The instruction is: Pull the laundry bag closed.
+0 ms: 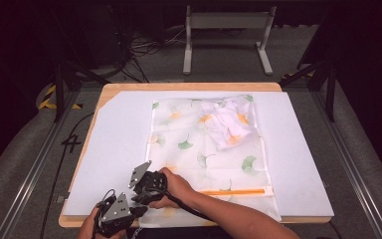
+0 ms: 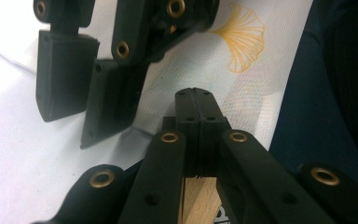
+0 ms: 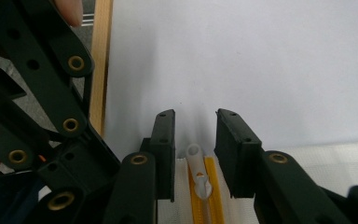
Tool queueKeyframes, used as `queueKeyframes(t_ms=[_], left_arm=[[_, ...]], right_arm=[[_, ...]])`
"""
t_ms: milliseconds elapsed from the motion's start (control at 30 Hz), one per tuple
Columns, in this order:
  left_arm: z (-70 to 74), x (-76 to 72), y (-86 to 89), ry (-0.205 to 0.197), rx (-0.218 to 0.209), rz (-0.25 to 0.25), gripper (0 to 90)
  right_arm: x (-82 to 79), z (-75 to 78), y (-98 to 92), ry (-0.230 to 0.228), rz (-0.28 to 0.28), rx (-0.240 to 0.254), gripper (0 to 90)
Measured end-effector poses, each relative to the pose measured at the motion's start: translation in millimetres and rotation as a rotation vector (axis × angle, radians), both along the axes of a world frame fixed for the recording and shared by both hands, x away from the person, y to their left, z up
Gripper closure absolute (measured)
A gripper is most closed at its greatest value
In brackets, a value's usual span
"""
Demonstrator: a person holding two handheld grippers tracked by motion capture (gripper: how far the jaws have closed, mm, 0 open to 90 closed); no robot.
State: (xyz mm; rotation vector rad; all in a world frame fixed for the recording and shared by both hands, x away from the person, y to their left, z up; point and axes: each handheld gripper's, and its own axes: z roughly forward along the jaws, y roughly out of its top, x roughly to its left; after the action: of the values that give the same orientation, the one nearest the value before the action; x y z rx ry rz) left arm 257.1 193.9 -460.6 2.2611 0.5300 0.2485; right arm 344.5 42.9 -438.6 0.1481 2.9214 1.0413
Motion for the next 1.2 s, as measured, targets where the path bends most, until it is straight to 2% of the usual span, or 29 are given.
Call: queueKeyframes(t_ms=[100,133,200,433,633,1000,1133,1200], left_arm=[[0.0,0.2,0.0,0.000,0.000,-0.001,90.0],[0.0,0.1,0.0,-0.001,0.000,-0.002,90.0],[-0.1,0.3,0.1,0.000,-0.001,-0.002,90.0],[-0.2,0.8,0.1,0.007,-0.005,0.000,90.0],[-0.3,1.2,0.3,0.011,-0.009,0.001,90.0],[-0.4,1.3,0.5,0.015,-0.011,0.005,90.0],[-0.5,1.5,0.5,0.019,-0.015,0.006,90.0],[-0.5,1.5,0.5,0.017,-0.014,0.006,90.0]], right_arm=[[0.4,0.1,0.0,-0.008,-0.004,-0.002,77.9],[1.0,0.5,-0.5,-0.003,-0.002,0.001,83.5],[1.0,2.2,-2.0,-0.014,-0.003,0.001,84.0],[0.5,11.1,-13.3,0.007,-0.011,0.055,84.2],[1.0,14.7,-24.2,0.013,-0.012,0.071,85.5],[1.3,12.8,-44.2,0.017,-0.032,0.074,83.1],[2.8,7.4,-48.4,0.027,-0.048,0.063,79.5],[2.9,4.4,-49.4,0.045,-0.057,0.059,73.9]])
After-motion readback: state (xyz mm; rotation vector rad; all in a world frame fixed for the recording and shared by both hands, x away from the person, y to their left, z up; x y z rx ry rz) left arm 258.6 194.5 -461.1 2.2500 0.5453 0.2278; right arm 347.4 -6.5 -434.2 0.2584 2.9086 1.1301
